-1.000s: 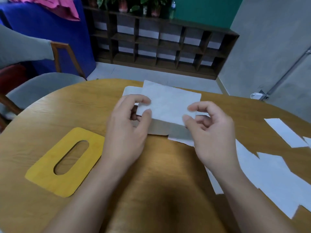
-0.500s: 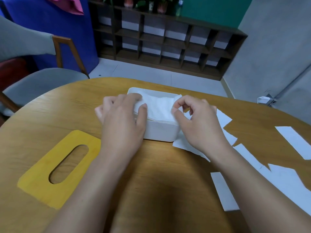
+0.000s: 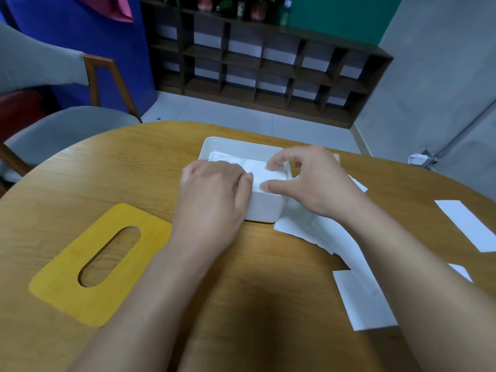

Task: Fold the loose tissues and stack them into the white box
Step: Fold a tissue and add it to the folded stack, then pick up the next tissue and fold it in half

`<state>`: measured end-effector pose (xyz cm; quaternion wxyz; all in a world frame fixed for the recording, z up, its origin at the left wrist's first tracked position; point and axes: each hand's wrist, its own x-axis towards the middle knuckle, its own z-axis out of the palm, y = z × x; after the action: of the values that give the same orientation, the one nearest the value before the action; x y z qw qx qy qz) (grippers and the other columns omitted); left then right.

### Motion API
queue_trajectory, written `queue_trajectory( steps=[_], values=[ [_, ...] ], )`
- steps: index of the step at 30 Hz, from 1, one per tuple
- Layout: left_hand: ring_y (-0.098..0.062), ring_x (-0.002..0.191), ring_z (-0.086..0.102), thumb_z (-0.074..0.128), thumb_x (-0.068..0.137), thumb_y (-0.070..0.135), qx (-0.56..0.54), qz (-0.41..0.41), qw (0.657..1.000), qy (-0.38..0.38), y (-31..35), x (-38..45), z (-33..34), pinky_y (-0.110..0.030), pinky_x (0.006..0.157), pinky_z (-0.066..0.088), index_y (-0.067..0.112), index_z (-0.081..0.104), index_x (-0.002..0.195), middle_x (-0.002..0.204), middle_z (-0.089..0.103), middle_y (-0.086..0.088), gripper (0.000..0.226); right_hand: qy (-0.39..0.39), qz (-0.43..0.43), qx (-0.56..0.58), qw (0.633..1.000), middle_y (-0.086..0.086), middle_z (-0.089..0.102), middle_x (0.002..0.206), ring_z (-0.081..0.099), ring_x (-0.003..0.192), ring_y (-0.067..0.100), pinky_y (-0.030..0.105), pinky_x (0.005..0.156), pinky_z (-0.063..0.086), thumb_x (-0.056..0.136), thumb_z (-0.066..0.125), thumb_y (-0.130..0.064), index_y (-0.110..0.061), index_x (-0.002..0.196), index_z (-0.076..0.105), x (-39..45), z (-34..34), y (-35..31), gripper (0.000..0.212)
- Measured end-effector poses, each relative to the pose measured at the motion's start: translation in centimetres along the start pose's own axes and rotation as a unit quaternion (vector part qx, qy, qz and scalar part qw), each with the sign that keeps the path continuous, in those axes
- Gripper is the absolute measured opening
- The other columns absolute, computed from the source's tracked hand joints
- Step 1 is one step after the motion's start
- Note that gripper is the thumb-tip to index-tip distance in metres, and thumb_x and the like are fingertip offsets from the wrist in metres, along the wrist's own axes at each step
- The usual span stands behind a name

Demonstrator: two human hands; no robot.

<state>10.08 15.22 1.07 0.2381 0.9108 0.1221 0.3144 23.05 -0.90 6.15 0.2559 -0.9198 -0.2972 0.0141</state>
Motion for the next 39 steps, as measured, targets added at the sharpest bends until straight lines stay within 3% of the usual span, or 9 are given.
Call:
queue_trajectory(
  steps=[3,6,13,19,21,25,30,35,39],
  values=[
    [-0.019,0.107,0.062,0.055,0.11,0.031,-0.028,0.022,0.999,0.036,0.5,-0.3,-0.3,-0.04,0.105,0.04,0.025,0.073,0.098,0.101,0.072,0.011,0.023,0.042,0.003,0.076,0.996,-0.021,0.072,0.119,0.056,0.124,0.015,0.039,0.101,0.049,0.078,0.09,-0.062,-0.047,0.104,0.077,-1.4,-0.7,0.4,0.033],
    [-0.025,0.112,0.06,0.06,0.107,0.026,-0.05,0.064,0.995,0.061,3.2,-1.4,0.0,-0.045,0.099,0.045,0.022,0.076,0.106,0.108,0.073,0.008,0.016,0.074,-0.007,0.124,0.989,-0.024,0.075,0.114,0.062,0.113,0.002,0.023,0.088,0.047,0.085,0.09,-0.05,-0.04,0.103,0.079,-4.5,-1.7,1.2,0.022],
    [-0.017,0.107,0.057,0.064,0.103,0.02,-0.124,0.11,0.984,-0.069,9.1,-6.3,3.7,-0.041,0.094,0.051,0.025,0.078,0.109,0.106,0.074,0.012,0.016,0.074,0.092,0.135,0.984,-0.034,0.071,0.107,0.059,0.11,-0.011,0.007,0.075,0.038,0.093,0.085,-0.037,-0.042,0.101,0.08,-13.3,-1.9,5.7,0.011],
    [-0.009,0.11,0.055,0.056,0.104,0.033,-0.129,0.107,0.971,-0.172,10.4,-8.7,5.4,-0.033,0.097,0.047,0.034,0.076,0.108,0.105,0.072,0.021,0.021,0.085,0.158,0.101,0.979,-0.028,0.071,0.11,0.059,0.114,0.0,0.028,0.097,0.048,0.092,0.084,-0.048,-0.041,0.106,0.078,-17.9,-0.5,8.5,0.016],
    [-0.007,0.11,0.055,0.058,0.103,0.033,-0.125,0.101,0.968,-0.194,10.6,-9.2,6.0,-0.033,0.098,0.048,0.035,0.076,0.11,0.108,0.072,0.021,0.019,0.085,0.167,0.042,0.981,-0.029,0.07,0.115,0.058,0.116,0.003,0.033,0.107,0.04,0.094,0.081,-0.049,-0.039,0.114,0.077,-18.4,-0.6,9.0,0.022],
    [-0.005,0.117,0.054,0.07,0.101,0.038,-0.111,0.083,0.966,-0.217,10.6,-9.2,6.9,-0.031,0.103,0.048,0.038,0.074,0.124,0.12,0.071,0.024,0.024,0.115,0.171,-0.062,0.976,-0.02,0.071,0.121,0.059,0.116,0.01,0.031,0.095,0.024,0.096,0.076,-0.047,-0.037,0.119,0.074,-18.4,-0.9,10.5,0.025],
    [-0.008,0.114,0.048,0.068,0.088,0.073,-0.048,0.094,0.963,-0.247,11.6,-10.2,8.1,-0.031,0.101,0.045,0.039,0.067,0.129,0.117,0.06,0.02,0.053,0.144,0.158,0.006,0.977,-0.022,0.069,0.11,0.056,0.103,0.005,0.034,0.099,0.032,0.096,0.078,-0.039,-0.036,0.108,0.076,-19.3,-1.0,11.8,0.012],
    [-0.01,0.098,0.041,0.072,0.093,0.054,-0.079,0.083,0.966,-0.233,12.3,-10.8,8.5,-0.033,0.087,0.04,0.039,0.052,0.093,0.09,0.05,0.021,0.025,0.167,0.135,0.099,0.972,-0.029,0.069,0.104,0.059,0.105,0.0,0.046,0.101,0.051,0.096,0.078,-0.033,-0.039,0.102,0.077,-20.8,-0.6,11.9,0.008],
    [-0.01,0.095,0.054,0.073,0.1,0.034,-0.164,0.043,0.959,-0.226,12.0,-10.8,7.3,-0.025,0.079,0.042,0.031,0.056,0.085,0.084,0.059,0.012,0.023,0.157,0.095,0.133,0.974,-0.03,0.07,0.117,0.06,0.122,0.001,0.037,0.11,0.049,0.098,0.075,-0.033,-0.039,0.113,0.077,-21.3,-1.3,11.4,0.016]
  ],
)
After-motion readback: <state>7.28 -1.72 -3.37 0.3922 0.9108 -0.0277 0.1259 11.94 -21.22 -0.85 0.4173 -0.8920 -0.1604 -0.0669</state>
